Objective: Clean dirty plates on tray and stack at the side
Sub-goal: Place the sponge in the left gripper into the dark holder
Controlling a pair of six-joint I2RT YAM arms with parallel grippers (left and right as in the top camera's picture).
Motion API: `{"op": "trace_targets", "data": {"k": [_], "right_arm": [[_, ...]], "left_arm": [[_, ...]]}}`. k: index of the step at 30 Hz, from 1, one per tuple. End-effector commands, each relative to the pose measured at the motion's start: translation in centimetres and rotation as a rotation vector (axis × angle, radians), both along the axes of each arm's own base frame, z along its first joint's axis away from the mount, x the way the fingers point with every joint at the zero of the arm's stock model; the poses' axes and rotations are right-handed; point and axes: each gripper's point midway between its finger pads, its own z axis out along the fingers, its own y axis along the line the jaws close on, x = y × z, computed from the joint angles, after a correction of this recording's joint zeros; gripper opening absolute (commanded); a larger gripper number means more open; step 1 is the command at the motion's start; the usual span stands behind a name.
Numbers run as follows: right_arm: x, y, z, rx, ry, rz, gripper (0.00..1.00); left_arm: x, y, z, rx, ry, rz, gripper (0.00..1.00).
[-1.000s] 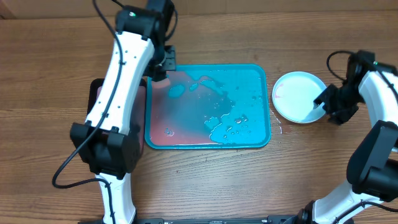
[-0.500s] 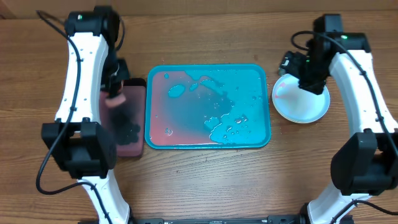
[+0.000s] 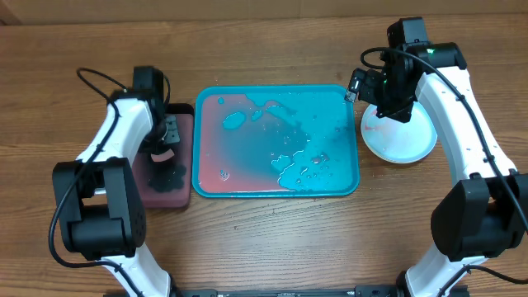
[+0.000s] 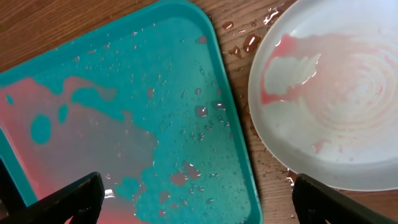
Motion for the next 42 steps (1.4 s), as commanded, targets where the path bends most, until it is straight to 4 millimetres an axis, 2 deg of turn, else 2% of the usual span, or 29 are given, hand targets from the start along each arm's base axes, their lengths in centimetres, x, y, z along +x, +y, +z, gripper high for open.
{"op": "trace_targets", "data": {"k": [1, 2, 4, 7, 9, 11, 14, 15, 18, 22, 23, 24, 28, 29, 33, 34, 36, 39, 42], "right_arm": [[0.0, 0.4, 0.9, 0.003, -0.021, 0.032, 0.98], [-0.1, 0.4, 0.8, 0.003, -0.017, 0.032, 0.98], [-0.2, 0.3, 0.8, 0.003, -0.014, 0.032, 0.98], [-0.2, 0.4, 0.8, 0.003, -0.014, 0.032, 0.98], [-0.2, 0.4, 0.8, -0.001, -0.018, 0.049, 0.93], [-0.2, 0.4, 0.8, -0.002, -0.019, 0.057, 0.9], [-0.4, 0.3, 1.0, -0.003, -0.013, 0.057, 0.86], [-0.5, 0.3, 1.2, -0.003, -0.012, 0.057, 0.83], [-0.4, 0.3, 2.2, -0.007, -0.023, 0.075, 0.72], [-0.4, 0.3, 5.3, -0.006, -0.066, 0.082, 0.71], [-0.4, 0.3, 6.7, -0.005, -0.091, 0.081, 0.74], [-0.6, 0.2, 8.8, -0.007, -0.129, 0.08, 1.0], [-2.3, 0.1, 15.2, -0.009, -0.258, 0.101, 1.0], [-3.4, 0.0, 17.5, -0.008, -0.307, 0.103, 1.0], [-7.6, -0.4, 23.6, 0.005, -0.447, 0.091, 1.0], [-9.2, -0.6, 25.9, 0.008, -0.526, 0.09, 1.0], [-11.2, -0.8, 27.8, 0.012, -0.59, 0.088, 1.0], [-13.2, -1.0, 29.5, 0.016, -0.652, 0.087, 1.0], [-15.1, -1.6, 30.1, -0.021, -0.679, 0.099, 1.0]], "left_arm": [[0.3, 0.7, 0.1, 0.014, -0.03, -0.016, 0.06], [0.3, 0.7, 0.1, 0.015, -0.031, -0.017, 0.27], [0.2, 0.7, 0.2, 0.015, -0.026, -0.016, 1.0], [-0.3, 0.7, 0.7, 0.012, -0.002, -0.004, 1.0], [-0.5, 0.6, 2.0, 0.007, 0.009, 0.021, 1.0], [-0.4, 0.4, 4.3, 0.002, -0.009, 0.014, 1.0], [-0.2, -0.7, 9.6, -0.018, -0.104, -0.013, 0.99], [-0.3, -1.5, 12.2, -0.032, -0.167, -0.04, 0.99], [-1.0, -3.0, 17.3, -0.06, -0.31, -0.074, 1.0], [-2.4, -3.9, 21.8, -0.067, -0.442, -0.102, 1.0], [-2.7, -3.9, 22.6, -0.066, -0.464, -0.102, 1.0], [-3.1, -3.9, 23.6, -0.065, -0.496, -0.103, 1.0], [-3.6, -3.9, 24.5, -0.064, -0.523, -0.104, 1.0], [-3.6, -3.9, 24.5, -0.064, -0.522, -0.104, 1.0], [-3.4, -3.9, 24.1, -0.064, -0.51, -0.104, 1.0], [-3.3, -3.9, 23.8, -0.065, -0.503, -0.103, 1.0], [-3.1, -3.9, 23.6, -0.065, -0.494, -0.103, 1.0], [-3.0, -3.9, 23.3, -0.065, -0.487, -0.103, 1.0], [-3.0, -3.9, 23.3, -0.065, -0.485, -0.103, 1.0]]}}
